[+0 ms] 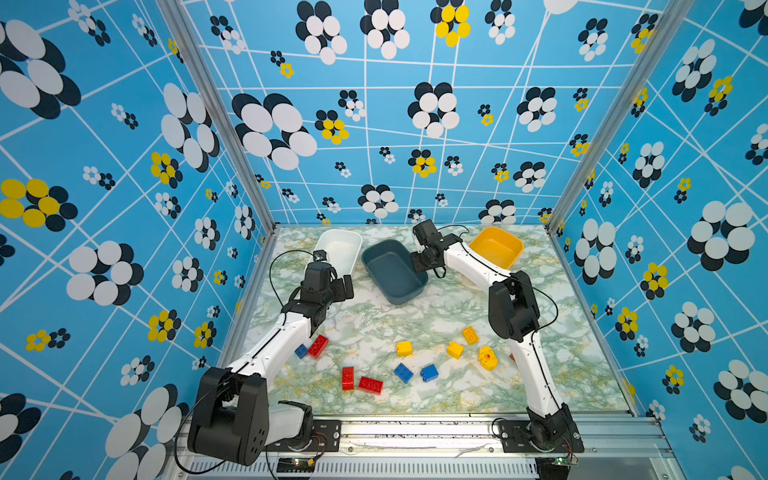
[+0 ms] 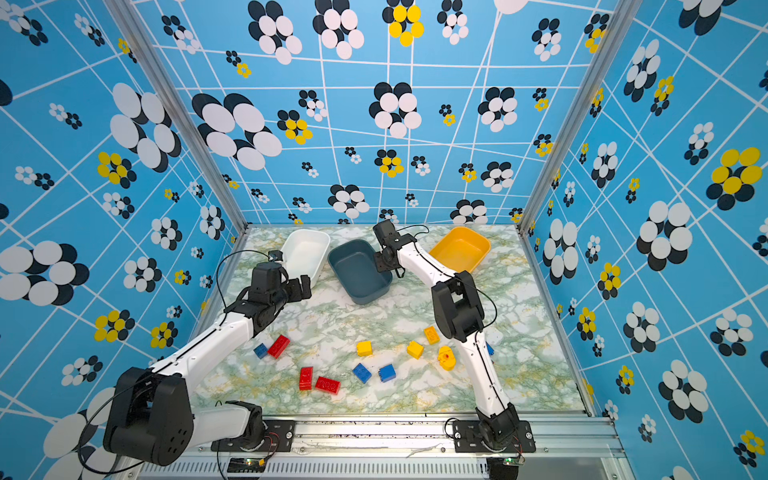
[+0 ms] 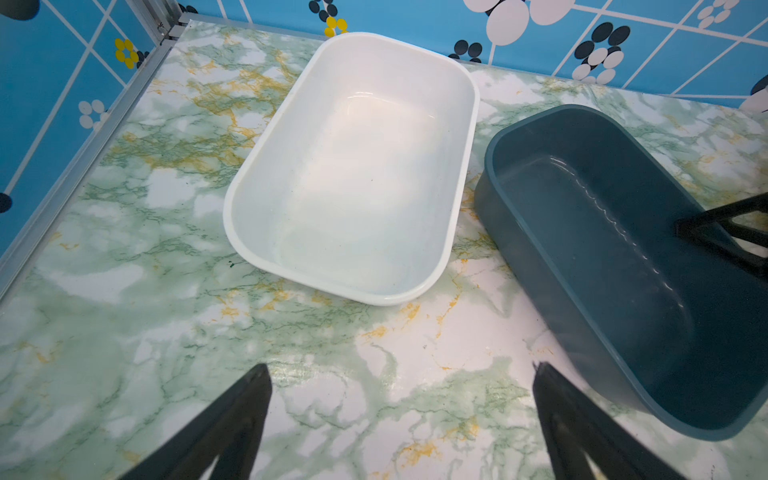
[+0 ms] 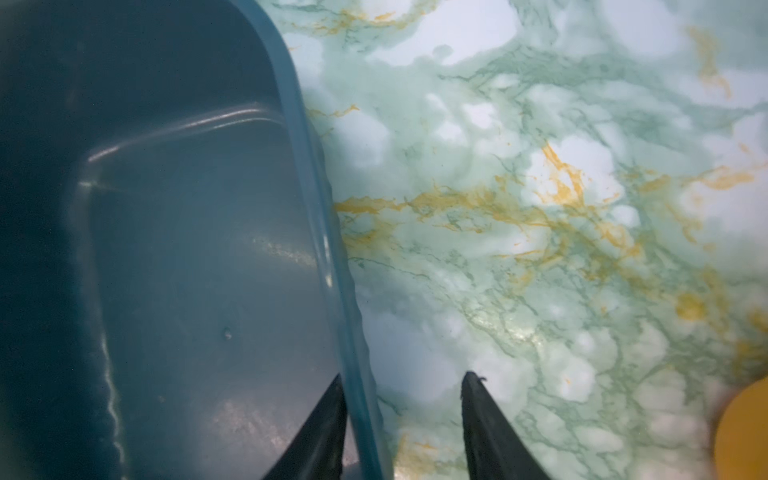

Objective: Sort the legos into containers by color
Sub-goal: 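Reach the right gripper to the teal bin while the left arm nears the white bin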

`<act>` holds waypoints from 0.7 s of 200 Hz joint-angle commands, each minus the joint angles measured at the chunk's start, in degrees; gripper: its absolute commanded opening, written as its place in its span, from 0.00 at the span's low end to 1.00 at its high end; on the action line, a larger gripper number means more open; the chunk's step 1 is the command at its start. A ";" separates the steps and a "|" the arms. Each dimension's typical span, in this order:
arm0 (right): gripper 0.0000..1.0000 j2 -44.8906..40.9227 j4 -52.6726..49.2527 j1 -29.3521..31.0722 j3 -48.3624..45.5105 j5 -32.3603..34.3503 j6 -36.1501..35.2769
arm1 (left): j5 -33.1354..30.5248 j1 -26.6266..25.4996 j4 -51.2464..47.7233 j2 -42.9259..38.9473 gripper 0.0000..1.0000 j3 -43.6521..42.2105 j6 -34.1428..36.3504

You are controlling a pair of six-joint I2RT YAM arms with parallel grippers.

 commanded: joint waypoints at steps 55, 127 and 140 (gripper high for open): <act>0.10 -4.58 -2.29 0.06 -5.95 5.54 1.64 | -1.07 -0.44 -2.01 1.24 0.99 4.25 -1.78; 0.06 -14.22 -1.25 -0.05 -19.96 11.25 5.07 | 0.94 -0.84 -8.83 8.41 0.99 14.58 -1.43; 0.07 -15.13 -1.91 -0.40 -21.32 12.24 5.44 | 1.82 -0.88 -10.76 10.65 0.99 17.44 -1.35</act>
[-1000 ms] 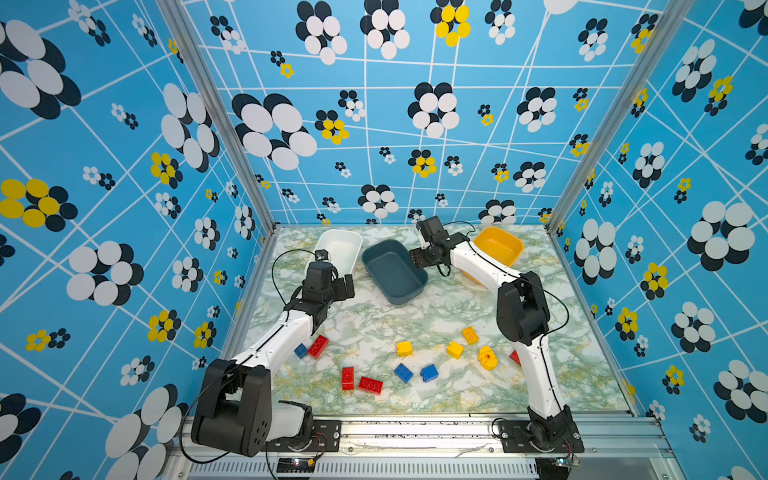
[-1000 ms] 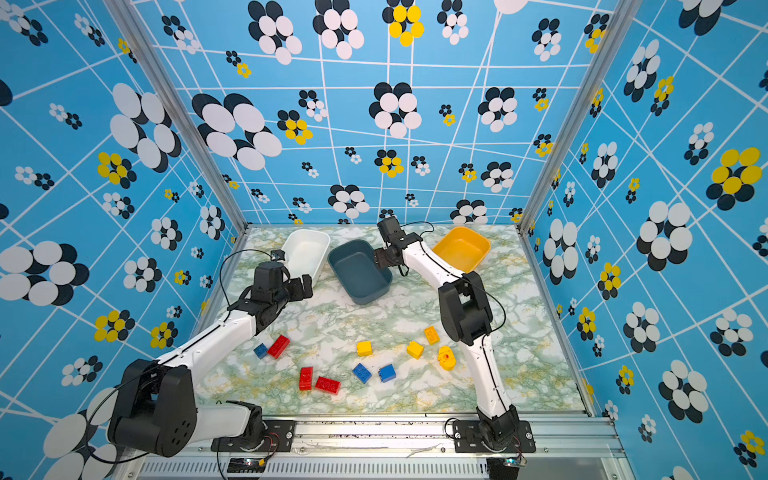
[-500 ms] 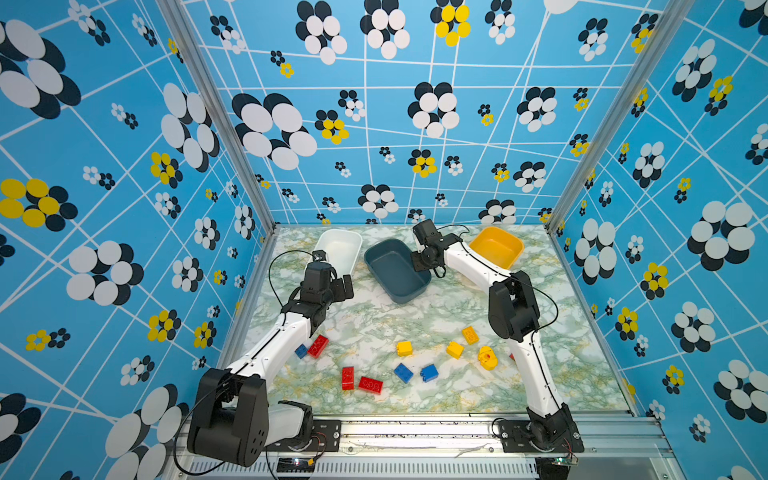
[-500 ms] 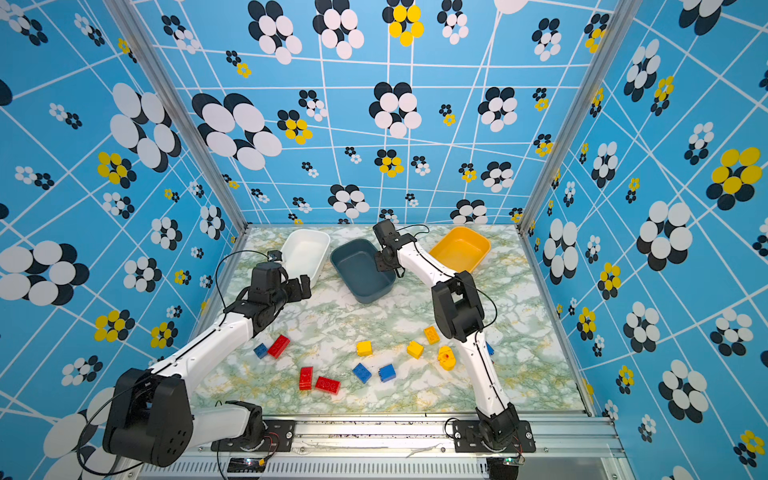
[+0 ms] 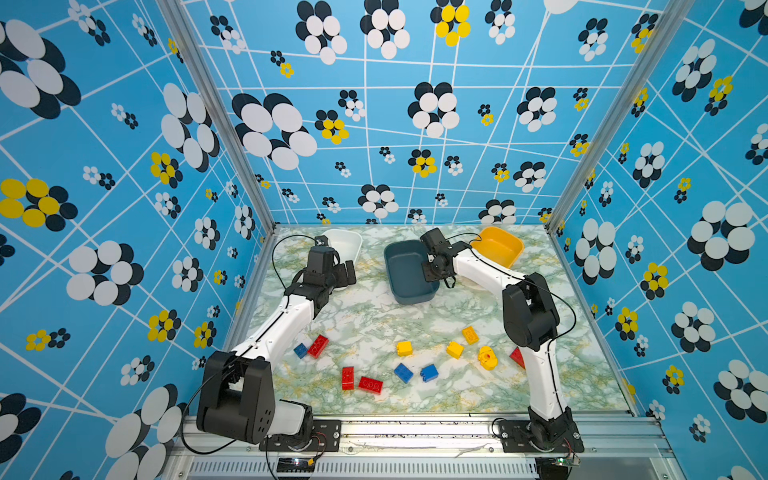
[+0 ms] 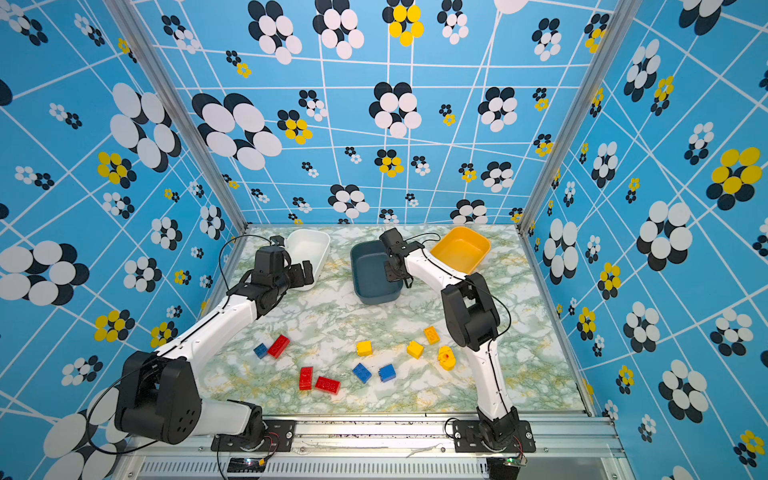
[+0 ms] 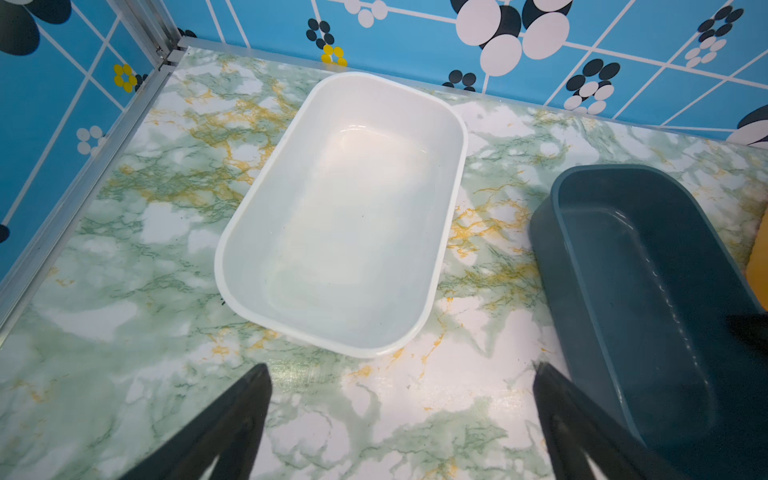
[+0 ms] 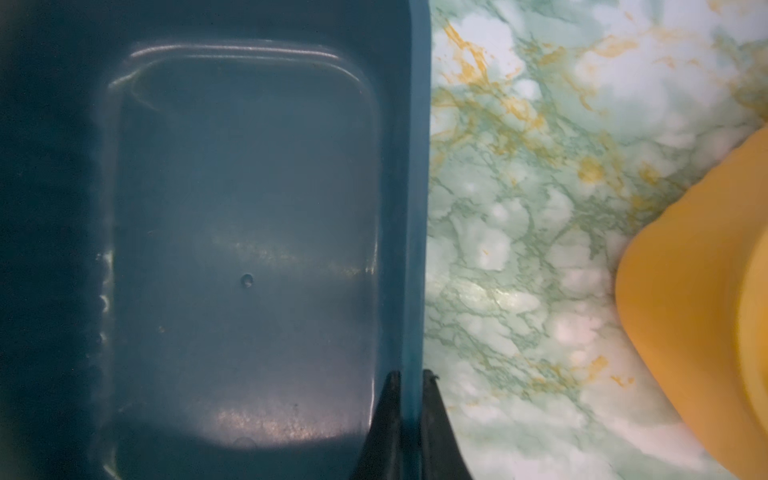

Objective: Sort the legos into containers by color
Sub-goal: 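Reach the right gripper to the teal bin while the left arm nears the white bin, then grip the white bin rim with the left gripper while the right holds the teal bin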

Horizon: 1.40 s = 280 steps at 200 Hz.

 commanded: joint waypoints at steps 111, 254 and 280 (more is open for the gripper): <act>0.64 -12.35 -6.54 -2.40 -4.64 0.59 3.95 | 8.02 0.57 -23.82 28.76 0.99 30.16 1.46; 0.66 -18.38 -7.80 -2.44 -5.87 -0.04 4.27 | 17.70 -4.36 -35.55 35.01 0.89 35.59 -1.78; 0.66 -18.63 -7.77 -2.58 -6.04 -0.22 3.90 | 18.30 -6.28 -34.97 33.56 0.86 34.00 -2.90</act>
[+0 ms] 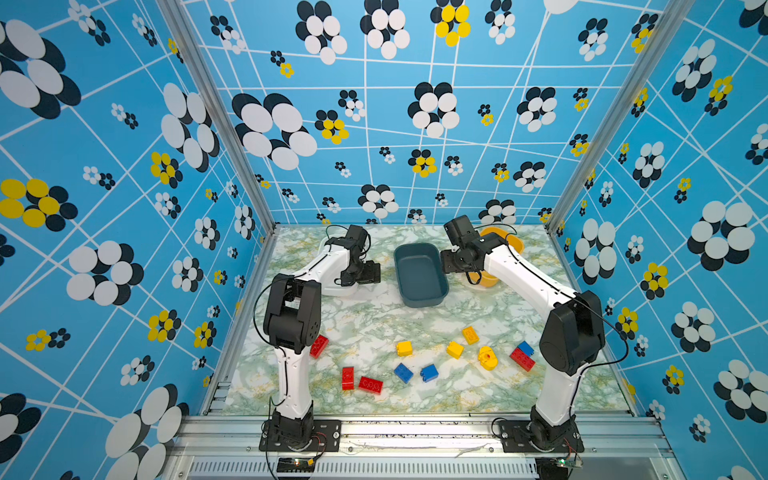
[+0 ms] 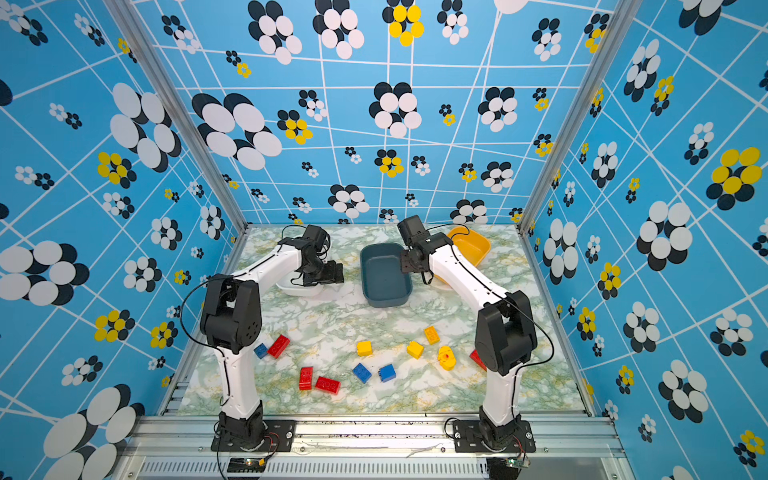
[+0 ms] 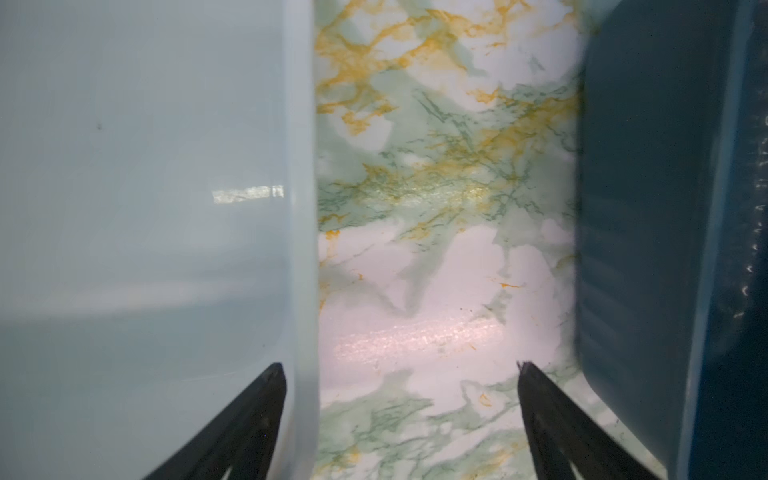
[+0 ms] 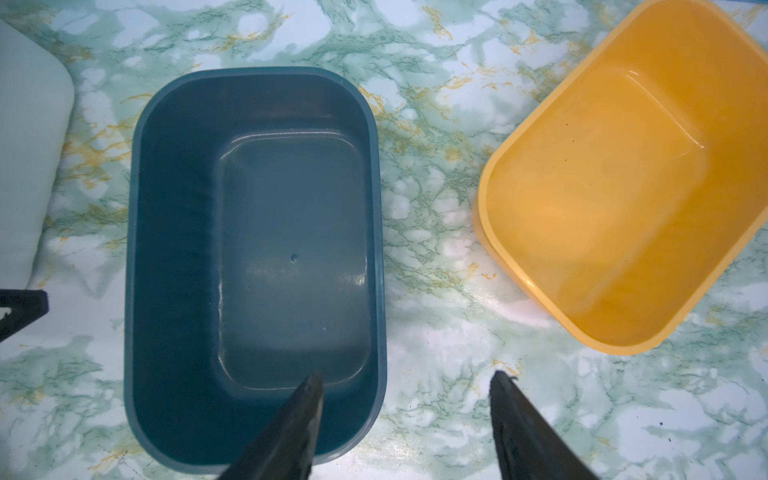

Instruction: Sort the legos into containers by color

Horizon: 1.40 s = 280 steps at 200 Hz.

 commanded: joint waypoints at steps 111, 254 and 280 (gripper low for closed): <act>0.66 -2.30 0.35 -1.04 -2.91 -2.93 0.17 | 3.21 -8.68 -1.00 -10.03 0.75 -11.40 -4.22; 0.53 15.56 4.82 -4.24 6.08 -14.04 1.25 | 3.12 1.33 14.46 -31.92 0.99 -23.67 -12.92; 0.45 15.85 5.81 -3.89 5.60 -14.31 0.93 | 3.06 3.95 13.88 -34.48 0.99 -26.01 -12.33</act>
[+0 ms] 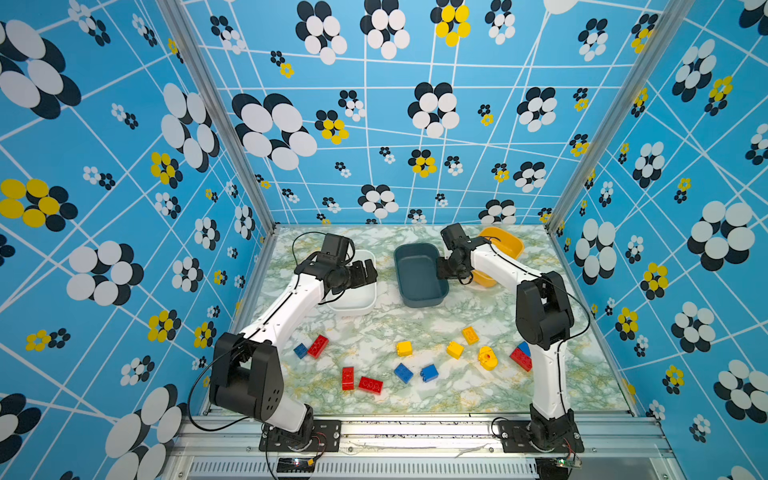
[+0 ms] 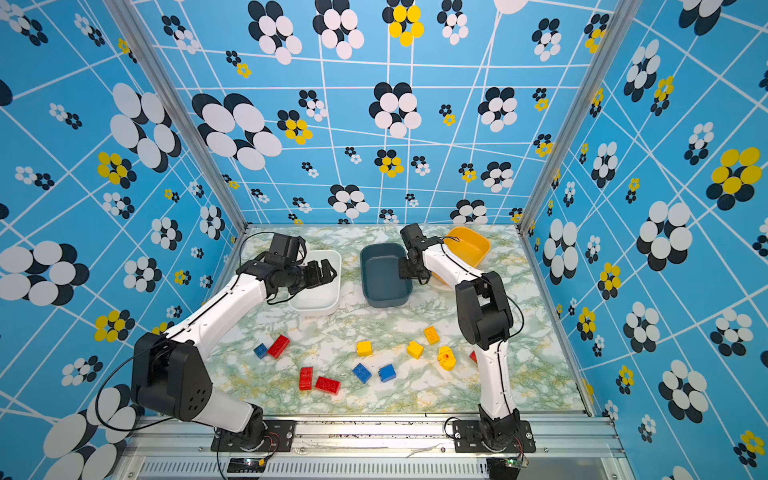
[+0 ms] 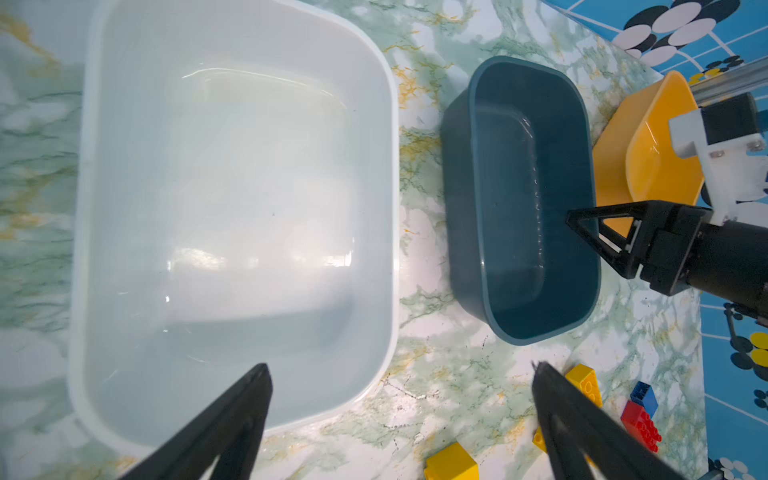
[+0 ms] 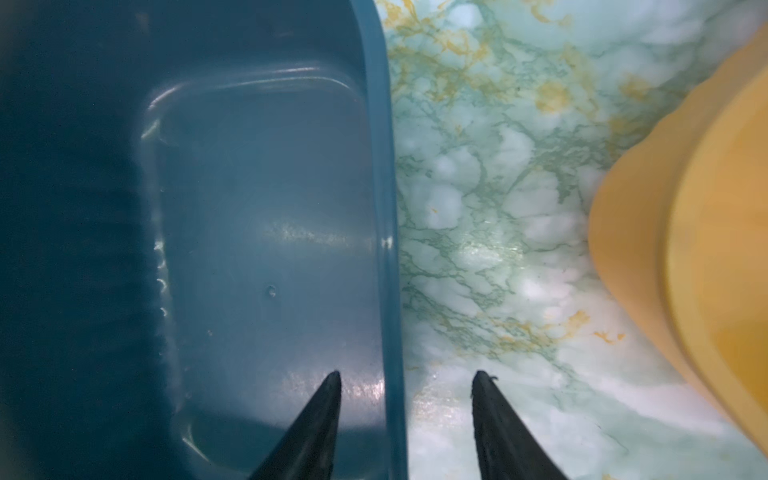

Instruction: Sort the legos into containers by color

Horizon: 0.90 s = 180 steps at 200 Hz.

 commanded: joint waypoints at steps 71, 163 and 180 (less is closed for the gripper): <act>0.23 -0.17 1.91 2.50 -0.60 0.18 -0.51 | 0.06 3.58 0.74 -5.02 1.00 -4.00 0.55; 0.04 -1.20 2.36 5.77 -1.87 0.52 -0.15 | 0.26 4.15 0.54 -6.18 1.00 -5.19 2.11; 0.03 -1.07 1.89 6.19 -1.72 0.11 0.88 | 0.23 4.30 0.45 -6.68 0.99 -5.45 2.25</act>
